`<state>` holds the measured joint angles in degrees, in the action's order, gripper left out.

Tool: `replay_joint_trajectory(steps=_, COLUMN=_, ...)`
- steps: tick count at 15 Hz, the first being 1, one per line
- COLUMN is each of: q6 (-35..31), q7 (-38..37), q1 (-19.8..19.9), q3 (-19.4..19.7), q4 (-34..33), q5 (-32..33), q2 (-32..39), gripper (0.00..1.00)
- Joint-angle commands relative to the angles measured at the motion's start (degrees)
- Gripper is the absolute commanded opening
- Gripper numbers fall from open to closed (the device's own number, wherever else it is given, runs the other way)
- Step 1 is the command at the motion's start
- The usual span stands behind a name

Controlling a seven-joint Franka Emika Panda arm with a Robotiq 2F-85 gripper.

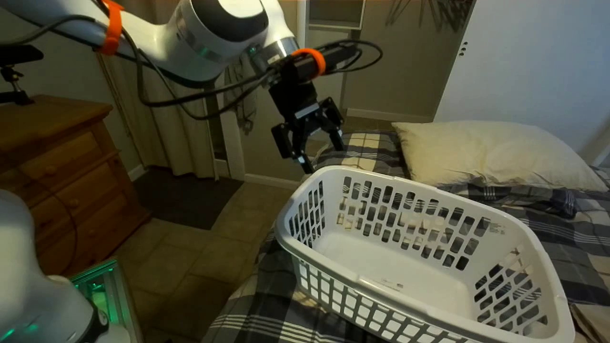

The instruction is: Spin the washing basket anticlockwise once

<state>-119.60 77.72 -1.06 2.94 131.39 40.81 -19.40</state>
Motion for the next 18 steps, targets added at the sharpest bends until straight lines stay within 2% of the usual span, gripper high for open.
replay_joint_trajectory(steps=1, q6=3.92, q7=-6.46, q1=-1.06, q3=-1.45, q4=-4.36, q5=-6.39, q2=-1.62, gripper=1.00)
replay_joint_trajectory(steps=5, q6=4.02, q7=-15.88, q1=-1.01, q3=-2.60, q4=-7.32, q5=-9.78, q2=-2.66, gripper=1.00)
replay_joint_trajectory(steps=10, q6=1.45, q7=-30.09, q1=-0.75, q3=-3.67, q4=-7.31, q5=-10.15, q2=-4.75, gripper=1.00)
replay_joint_trajectory(steps=11, q6=0.29, q7=-31.52, q1=-1.00, q3=-3.53, q4=-6.84, q5=-9.85, q2=-5.16, gripper=1.00)
replay_joint_trajectory(steps=12, q6=1.97, q7=-28.25, q1=-1.22, q3=-3.10, q4=-7.87, q5=-8.78, q2=-3.51, gripper=1.00)
replay_joint_trajectory(steps=18, q6=1.25, q7=-31.08, q1=-1.27, q3=-3.25, q4=-7.85, q5=-8.77, q2=-4.03, gripper=1.00)
